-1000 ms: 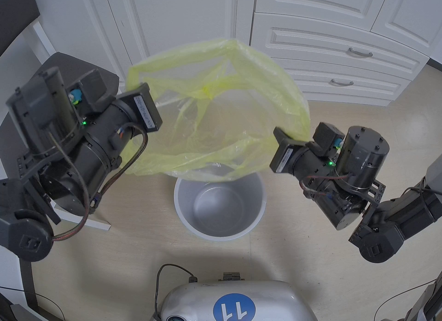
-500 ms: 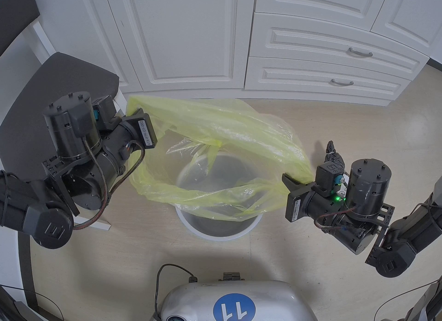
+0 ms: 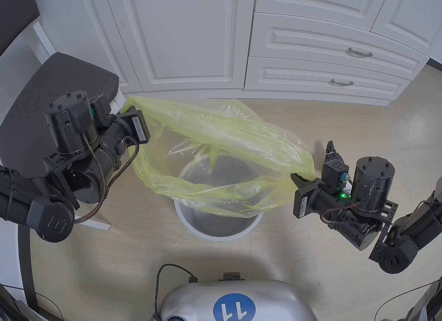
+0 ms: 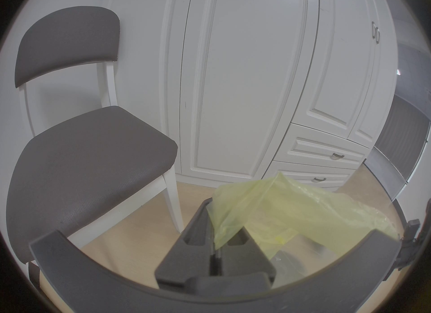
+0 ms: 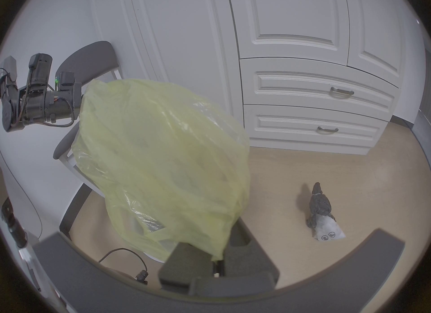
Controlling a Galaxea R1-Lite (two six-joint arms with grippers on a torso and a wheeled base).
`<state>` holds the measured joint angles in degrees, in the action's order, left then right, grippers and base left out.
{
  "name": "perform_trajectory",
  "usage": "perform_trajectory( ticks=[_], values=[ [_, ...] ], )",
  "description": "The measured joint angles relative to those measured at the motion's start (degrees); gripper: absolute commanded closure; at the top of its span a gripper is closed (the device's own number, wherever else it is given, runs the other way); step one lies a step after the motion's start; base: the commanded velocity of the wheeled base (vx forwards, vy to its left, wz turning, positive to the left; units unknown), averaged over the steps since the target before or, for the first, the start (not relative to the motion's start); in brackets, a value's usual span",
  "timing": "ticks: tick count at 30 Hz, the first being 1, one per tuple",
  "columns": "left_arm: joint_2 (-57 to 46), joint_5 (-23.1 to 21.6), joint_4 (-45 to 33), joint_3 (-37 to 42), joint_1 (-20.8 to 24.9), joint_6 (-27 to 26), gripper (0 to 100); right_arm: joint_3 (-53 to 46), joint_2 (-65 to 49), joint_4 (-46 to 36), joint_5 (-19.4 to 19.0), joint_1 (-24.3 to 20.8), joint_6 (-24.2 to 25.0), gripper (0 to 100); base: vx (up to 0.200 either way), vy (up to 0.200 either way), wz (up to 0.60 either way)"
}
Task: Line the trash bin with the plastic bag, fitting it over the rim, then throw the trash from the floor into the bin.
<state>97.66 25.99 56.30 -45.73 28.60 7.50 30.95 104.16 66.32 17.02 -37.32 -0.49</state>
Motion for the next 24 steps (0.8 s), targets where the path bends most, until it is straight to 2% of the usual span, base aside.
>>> perform_trajectory(
  ticks=[4, 9, 12, 15, 17, 19, 22, 24],
  values=[
    [-0.3, -0.4, 0.8, 0.5, -0.1, -0.1, 100, -0.4, -0.2, 0.4, 0.0, 0.7, -2.0, 100, 0.0, 0.0, 0.0],
    [-0.9, -3.0, 3.3, 2.0, -0.2, -0.2, 100, -1.4, -0.8, 0.7, 0.0, 1.0, -3.6, 100, 0.0, 0.0, 0.0],
    [-1.5, -8.0, 5.8, 4.1, -0.4, -0.7, 100, -2.2, -1.4, 0.8, -0.2, 1.0, -4.9, 100, 0.0, 0.0, 0.0],
    [-2.0, -16.8, 10.3, 7.2, -1.1, -1.3, 100, -3.4, -2.3, 0.8, -1.6, 1.3, -6.6, 100, 0.0, 0.0, 0.0],
    [-2.2, -22.3, 15.0, 9.6, -1.8, -1.6, 100, -4.6, -3.3, 0.8, -4.2, 1.7, -7.9, 100, 0.0, 0.0, 0.0],
    [-2.2, -27.4, 20.8, 12.3, -2.9, -1.8, 100, -6.0, -4.6, 0.8, -8.4, 2.5, -9.3, 100, 0.0, 0.0, 0.0],
    [-1.7, -34.0, 28.0, 16.0, -4.4, -2.1, 100, -8.2, -6.8, 0.9, -15.1, 4.1, -11.2, 100, 0.0, 0.0, 0.0],
    [-1.3, -36.9, 30.7, 17.9, -5.3, -2.4, 100, -9.4, -8.3, 0.9, -18.8, 5.6, -12.6, 100, 0.0, 0.0, 0.0]
  ],
)
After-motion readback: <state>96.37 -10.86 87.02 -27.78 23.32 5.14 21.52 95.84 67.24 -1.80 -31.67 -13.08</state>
